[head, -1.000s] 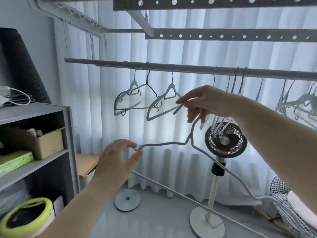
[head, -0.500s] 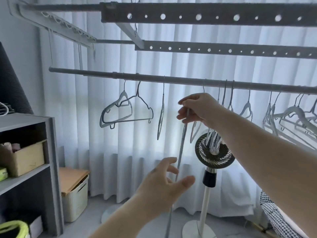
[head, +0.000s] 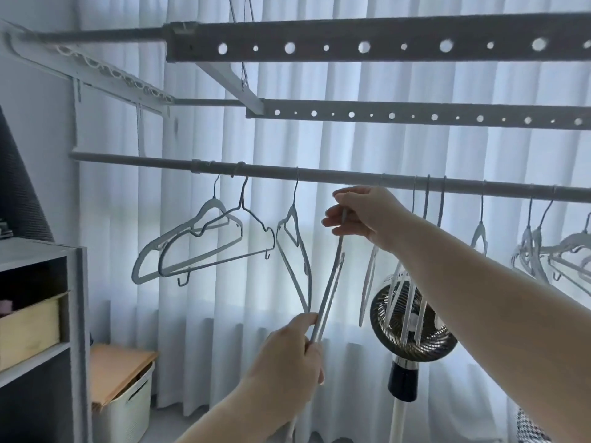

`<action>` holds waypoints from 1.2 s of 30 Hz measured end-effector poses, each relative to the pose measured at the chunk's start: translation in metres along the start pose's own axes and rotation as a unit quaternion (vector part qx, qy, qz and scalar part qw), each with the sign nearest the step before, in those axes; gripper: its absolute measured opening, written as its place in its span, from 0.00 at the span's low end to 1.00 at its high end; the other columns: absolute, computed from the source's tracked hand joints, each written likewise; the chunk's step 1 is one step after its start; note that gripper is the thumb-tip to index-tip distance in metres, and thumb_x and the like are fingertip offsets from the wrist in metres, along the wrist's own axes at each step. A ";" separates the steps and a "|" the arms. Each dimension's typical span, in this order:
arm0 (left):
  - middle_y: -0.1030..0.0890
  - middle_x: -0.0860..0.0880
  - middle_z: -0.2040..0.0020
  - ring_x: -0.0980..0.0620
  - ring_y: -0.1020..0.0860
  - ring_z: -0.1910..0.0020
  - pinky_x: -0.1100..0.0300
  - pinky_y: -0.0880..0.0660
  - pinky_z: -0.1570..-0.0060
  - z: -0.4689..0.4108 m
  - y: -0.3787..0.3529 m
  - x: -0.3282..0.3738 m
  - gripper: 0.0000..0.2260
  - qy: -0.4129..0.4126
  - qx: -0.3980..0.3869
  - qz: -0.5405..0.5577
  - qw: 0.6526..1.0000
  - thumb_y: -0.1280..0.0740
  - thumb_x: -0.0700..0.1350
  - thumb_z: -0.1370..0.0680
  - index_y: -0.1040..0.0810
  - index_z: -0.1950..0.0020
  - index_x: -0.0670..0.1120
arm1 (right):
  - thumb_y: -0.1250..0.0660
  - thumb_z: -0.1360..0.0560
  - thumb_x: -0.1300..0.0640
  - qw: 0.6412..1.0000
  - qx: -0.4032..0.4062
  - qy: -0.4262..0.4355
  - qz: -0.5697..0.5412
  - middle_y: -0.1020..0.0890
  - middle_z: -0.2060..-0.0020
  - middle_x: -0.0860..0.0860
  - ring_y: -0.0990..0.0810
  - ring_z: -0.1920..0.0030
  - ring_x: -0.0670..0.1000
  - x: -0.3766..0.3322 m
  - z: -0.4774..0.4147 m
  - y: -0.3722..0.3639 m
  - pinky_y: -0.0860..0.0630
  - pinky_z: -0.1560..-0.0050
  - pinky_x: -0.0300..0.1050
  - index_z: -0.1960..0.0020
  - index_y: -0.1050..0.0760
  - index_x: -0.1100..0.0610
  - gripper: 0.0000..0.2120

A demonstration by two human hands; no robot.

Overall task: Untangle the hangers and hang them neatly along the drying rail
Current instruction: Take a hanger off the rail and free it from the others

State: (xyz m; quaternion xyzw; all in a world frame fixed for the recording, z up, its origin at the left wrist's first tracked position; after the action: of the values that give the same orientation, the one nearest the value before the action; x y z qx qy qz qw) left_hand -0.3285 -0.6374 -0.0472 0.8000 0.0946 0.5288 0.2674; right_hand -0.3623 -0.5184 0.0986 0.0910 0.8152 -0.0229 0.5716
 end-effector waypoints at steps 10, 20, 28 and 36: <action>0.25 0.51 0.81 0.55 0.32 0.86 0.68 0.34 0.85 -0.055 -0.004 0.044 0.14 0.015 -0.048 0.252 0.966 0.43 0.35 0.21 0.33 0.36 0.43 | 0.45 0.21 0.58 0.936 0.147 0.169 0.270 0.19 0.65 0.54 0.19 0.68 0.50 -0.021 -0.054 0.056 0.24 0.64 0.44 0.48 0.26 0.60 0.11; 0.26 0.48 0.77 0.55 0.30 0.86 0.67 0.31 0.84 -0.124 0.002 0.078 0.08 0.000 0.006 0.247 0.969 0.44 0.34 0.21 0.33 0.45 0.43 | 0.43 0.22 0.58 0.712 0.061 0.201 0.670 0.40 0.26 0.51 0.46 0.25 0.52 -0.013 -0.087 0.071 0.55 0.25 0.46 0.27 0.43 0.54 0.25; 0.25 0.46 0.75 0.55 0.29 0.86 0.66 0.30 0.84 -0.158 -0.003 0.074 0.08 0.023 0.023 0.230 0.973 0.45 0.34 0.21 0.30 0.45 0.39 | 0.45 0.22 0.61 0.704 0.014 0.188 0.685 0.36 0.29 0.50 0.40 0.28 0.51 -0.005 -0.095 0.074 0.40 0.31 0.44 0.28 0.42 0.57 0.22; 0.24 0.50 0.80 0.54 0.28 0.84 0.68 0.32 0.84 -0.154 -0.022 0.062 0.08 0.039 -0.005 0.218 0.975 0.45 0.34 0.22 0.30 0.44 0.40 | 0.45 0.21 0.61 0.701 0.005 0.208 0.682 0.40 0.26 0.48 0.43 0.26 0.50 -0.002 -0.097 0.075 0.41 0.30 0.43 0.27 0.42 0.57 0.23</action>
State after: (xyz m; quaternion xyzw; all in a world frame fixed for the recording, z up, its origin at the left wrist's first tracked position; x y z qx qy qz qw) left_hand -0.4375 -0.5416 0.0370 0.7788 -0.0743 0.6056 0.1457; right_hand -0.4382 -0.4313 0.1391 0.6275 0.6281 0.3885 0.2466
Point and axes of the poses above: each hand's wrist, its own z-axis away from the middle knuckle, its own y-axis out of the back of the hand, x = y × z, the point moved 7 cm from there along -z, towards the middle knuckle
